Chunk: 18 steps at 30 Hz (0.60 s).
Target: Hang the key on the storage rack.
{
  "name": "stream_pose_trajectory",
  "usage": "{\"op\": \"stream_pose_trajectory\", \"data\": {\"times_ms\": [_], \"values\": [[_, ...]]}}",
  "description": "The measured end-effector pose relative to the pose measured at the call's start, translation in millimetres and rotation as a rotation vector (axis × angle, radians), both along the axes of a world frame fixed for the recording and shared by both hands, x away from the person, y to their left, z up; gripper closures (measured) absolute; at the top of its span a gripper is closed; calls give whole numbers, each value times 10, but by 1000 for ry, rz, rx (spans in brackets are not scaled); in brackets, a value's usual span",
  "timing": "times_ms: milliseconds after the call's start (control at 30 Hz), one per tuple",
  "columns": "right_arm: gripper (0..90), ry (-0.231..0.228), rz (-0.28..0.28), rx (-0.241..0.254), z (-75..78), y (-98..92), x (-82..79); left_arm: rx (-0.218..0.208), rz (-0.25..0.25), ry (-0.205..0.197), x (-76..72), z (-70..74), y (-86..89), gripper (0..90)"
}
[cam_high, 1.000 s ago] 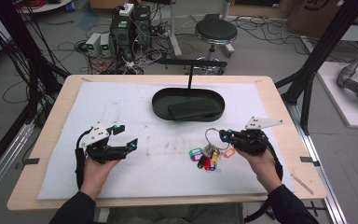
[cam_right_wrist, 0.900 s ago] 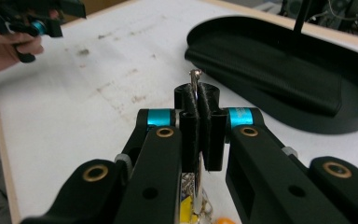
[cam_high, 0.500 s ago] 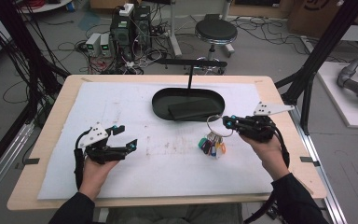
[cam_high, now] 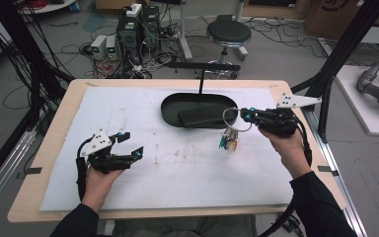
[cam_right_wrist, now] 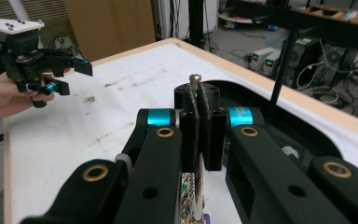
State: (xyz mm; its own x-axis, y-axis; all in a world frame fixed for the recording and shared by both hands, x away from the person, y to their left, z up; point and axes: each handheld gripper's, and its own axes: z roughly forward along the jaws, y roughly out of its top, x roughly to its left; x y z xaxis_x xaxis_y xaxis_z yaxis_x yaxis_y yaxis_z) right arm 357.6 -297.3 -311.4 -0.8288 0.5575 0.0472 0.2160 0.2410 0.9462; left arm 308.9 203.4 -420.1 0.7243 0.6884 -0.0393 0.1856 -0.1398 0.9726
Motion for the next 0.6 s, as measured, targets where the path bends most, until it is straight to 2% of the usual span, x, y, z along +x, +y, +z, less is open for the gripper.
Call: {"op": "stream_pose_trajectory", "data": {"times_ms": [333,600], "values": [[882,-67,-7,12,179,3,105,2,-9,-5,4,6,-11,237],[882,-100,-26,18,295,19,219,1,-5,-10,-11,18,12,236]]}}
